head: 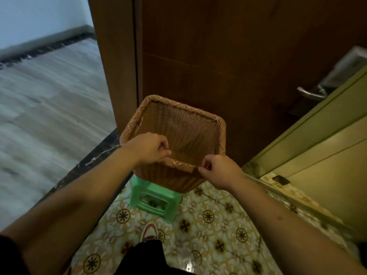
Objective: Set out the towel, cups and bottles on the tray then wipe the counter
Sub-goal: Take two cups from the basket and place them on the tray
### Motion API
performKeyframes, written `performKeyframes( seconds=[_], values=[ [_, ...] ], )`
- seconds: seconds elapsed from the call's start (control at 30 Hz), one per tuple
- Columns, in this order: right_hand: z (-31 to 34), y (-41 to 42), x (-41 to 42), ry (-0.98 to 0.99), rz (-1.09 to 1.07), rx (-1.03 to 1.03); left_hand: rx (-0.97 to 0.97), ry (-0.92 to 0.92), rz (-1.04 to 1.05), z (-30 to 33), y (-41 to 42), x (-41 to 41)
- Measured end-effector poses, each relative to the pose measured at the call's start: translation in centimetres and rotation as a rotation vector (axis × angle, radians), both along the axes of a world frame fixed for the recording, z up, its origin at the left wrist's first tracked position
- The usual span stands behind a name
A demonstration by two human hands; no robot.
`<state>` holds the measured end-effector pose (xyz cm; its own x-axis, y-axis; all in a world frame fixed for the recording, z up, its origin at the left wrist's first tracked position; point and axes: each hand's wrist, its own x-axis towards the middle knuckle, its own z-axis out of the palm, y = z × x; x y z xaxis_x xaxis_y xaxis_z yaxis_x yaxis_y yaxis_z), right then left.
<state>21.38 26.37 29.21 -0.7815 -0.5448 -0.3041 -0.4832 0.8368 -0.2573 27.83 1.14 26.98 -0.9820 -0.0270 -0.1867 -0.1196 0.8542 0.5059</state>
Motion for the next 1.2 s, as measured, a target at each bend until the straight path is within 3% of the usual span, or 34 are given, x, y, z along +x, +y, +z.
performKeyframes(
  seconds=[0.37,0.53,0.73,0.9,1.1,1.2],
  values=[
    [-6.0,-5.7,-10.6,-0.124,-0.079,0.114,-0.039,-0.288,-0.062,-8.2,-4.8,-12.4],
    [-9.8,-7.0,-13.9,-0.225,-0.060,0.195,-0.119,-0.423,-0.202,-11.1,-4.2,-14.8],
    [-15.6,-9.6,-18.2,-0.340,0.060,0.357,-0.160,-0.520,-0.241,-15.0,-3.0,-17.8],
    [-21.1,-11.5,-19.8,-0.381,0.213,0.498,-0.256,-0.702,-0.268,-19.6,-1.7,-20.6],
    [-27.4,-11.7,-20.5,-0.564,0.135,0.471,-0.267,-0.739,-0.326,-25.7,0.7,-23.7],
    [-29.8,-11.1,-20.3,-0.527,0.103,0.486,-0.266,-0.761,-0.296,-28.5,1.7,-24.4]
  ],
)
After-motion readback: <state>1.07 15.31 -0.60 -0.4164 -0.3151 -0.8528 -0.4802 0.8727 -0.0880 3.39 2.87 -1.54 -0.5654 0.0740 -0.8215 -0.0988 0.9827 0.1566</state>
